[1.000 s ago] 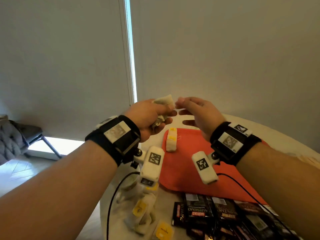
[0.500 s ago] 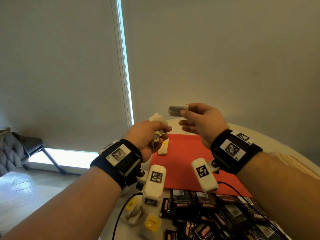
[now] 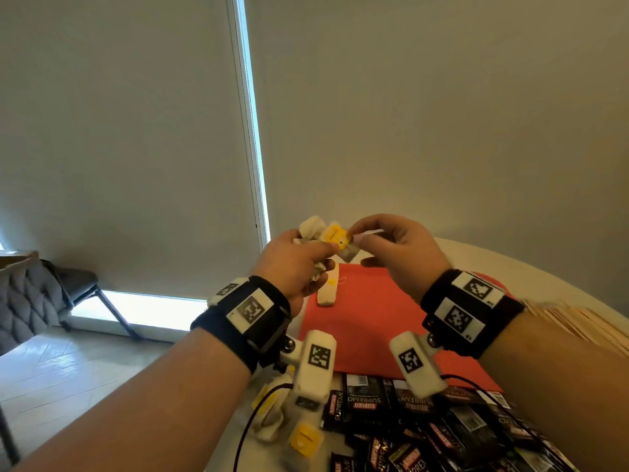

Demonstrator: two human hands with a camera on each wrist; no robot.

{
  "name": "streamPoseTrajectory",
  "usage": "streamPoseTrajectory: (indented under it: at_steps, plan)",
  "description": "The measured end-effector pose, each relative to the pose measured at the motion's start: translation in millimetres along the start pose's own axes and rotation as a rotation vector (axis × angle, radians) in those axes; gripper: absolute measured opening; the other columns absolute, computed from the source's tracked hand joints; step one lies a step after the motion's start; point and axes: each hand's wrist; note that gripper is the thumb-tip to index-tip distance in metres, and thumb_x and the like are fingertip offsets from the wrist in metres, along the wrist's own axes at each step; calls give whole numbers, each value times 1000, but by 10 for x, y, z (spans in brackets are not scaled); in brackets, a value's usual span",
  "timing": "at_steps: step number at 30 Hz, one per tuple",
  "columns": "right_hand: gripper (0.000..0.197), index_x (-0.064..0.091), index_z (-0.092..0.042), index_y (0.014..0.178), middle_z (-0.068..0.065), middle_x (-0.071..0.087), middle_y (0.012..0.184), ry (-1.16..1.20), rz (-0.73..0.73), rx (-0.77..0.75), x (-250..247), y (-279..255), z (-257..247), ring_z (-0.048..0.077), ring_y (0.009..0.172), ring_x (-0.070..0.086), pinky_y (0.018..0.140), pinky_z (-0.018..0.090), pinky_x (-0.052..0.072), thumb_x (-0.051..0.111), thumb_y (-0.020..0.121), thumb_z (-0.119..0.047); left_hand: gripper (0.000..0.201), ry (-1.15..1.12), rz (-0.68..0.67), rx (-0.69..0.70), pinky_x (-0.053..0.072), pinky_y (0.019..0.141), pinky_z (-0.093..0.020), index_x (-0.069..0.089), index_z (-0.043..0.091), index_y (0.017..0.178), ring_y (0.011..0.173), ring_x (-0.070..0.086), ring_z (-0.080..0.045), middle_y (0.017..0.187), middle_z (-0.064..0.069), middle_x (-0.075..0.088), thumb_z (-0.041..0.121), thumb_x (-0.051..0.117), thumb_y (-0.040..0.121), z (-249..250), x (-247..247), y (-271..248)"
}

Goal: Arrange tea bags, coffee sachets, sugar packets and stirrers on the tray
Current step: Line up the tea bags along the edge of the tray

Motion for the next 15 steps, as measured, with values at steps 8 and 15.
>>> streamPoseTrajectory:
  at_steps: [8, 15]
  plan:
    - [13, 77, -14, 94, 14, 76, 94, -39, -156, 133, 81, 151, -137, 36, 91, 73, 86, 54, 60, 82, 85, -23, 32, 360, -141, 106, 52, 54, -22, 65, 15, 114, 69, 68, -15, 90, -12, 71, 3, 77, 86, 76, -56, -12]
    - [7, 66, -10, 89, 9, 70, 82, 280, 71, 148, 130, 187, -196, 22, 80, 71, 75, 44, 61, 65, 95, -7, 29, 227, -128, -72, 49, 50, -23, 68, 15, 111, 71, 70, -16, 89, -12, 72, 0, 74, 87, -16, -104, 22]
Point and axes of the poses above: each hand's wrist, its own y-axis towards the middle knuckle, its own x-axis out of the palm, z = x × y
